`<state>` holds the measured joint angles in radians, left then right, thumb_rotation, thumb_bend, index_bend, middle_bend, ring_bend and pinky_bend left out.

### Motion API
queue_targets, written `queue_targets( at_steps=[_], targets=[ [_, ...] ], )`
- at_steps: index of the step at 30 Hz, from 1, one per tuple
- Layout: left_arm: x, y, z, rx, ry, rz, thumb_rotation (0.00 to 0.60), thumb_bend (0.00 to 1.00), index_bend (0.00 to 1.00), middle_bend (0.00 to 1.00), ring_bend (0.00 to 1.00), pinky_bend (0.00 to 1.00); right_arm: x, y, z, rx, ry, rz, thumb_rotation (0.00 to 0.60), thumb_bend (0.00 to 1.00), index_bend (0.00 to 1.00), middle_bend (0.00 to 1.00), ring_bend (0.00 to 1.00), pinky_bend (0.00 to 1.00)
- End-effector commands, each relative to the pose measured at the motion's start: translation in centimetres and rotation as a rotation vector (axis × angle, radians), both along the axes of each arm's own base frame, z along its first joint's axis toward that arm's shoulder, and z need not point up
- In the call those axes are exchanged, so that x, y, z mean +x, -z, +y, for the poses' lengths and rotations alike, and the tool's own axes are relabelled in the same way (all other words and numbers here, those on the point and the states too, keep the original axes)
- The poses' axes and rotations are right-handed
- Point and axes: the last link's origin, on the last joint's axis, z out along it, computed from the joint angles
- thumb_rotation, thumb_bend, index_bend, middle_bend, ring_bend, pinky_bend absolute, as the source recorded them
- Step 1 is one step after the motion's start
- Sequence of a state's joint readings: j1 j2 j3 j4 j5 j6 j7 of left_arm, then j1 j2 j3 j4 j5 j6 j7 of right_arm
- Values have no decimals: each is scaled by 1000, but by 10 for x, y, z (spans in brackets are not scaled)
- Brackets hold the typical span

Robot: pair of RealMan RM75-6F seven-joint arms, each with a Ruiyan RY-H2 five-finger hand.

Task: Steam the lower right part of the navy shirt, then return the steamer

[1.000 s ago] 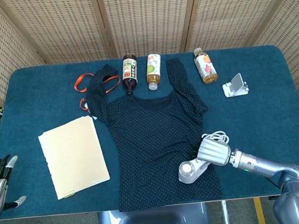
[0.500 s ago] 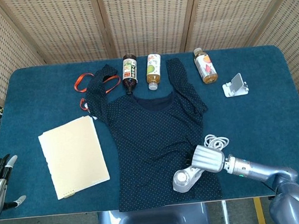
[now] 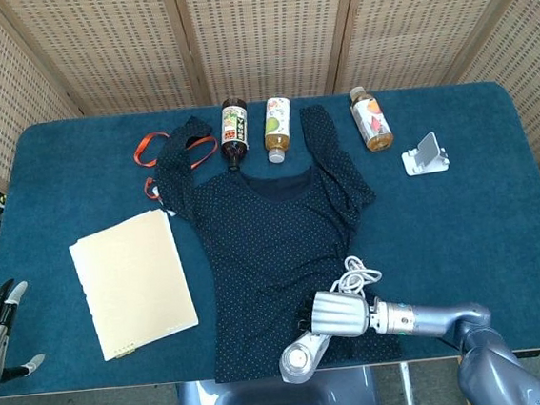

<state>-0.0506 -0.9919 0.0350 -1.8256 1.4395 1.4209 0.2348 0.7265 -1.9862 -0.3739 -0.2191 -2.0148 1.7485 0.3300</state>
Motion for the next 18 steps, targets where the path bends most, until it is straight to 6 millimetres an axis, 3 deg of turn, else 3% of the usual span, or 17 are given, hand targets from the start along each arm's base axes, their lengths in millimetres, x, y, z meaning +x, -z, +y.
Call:
queue_targets(
  at_steps=[1,18],
  targets=[
    [0,-1,0,1,1,-2,600,0,0,0,0,0,-8,-3,-3,-18,17,31,600,1000,838,683,775,899],
    [3,5,0,-15,9,5,600,0,0,0,0,0,-66,-47,-33,-216,184,207,600,1000,838,683,775,899]
  ],
)
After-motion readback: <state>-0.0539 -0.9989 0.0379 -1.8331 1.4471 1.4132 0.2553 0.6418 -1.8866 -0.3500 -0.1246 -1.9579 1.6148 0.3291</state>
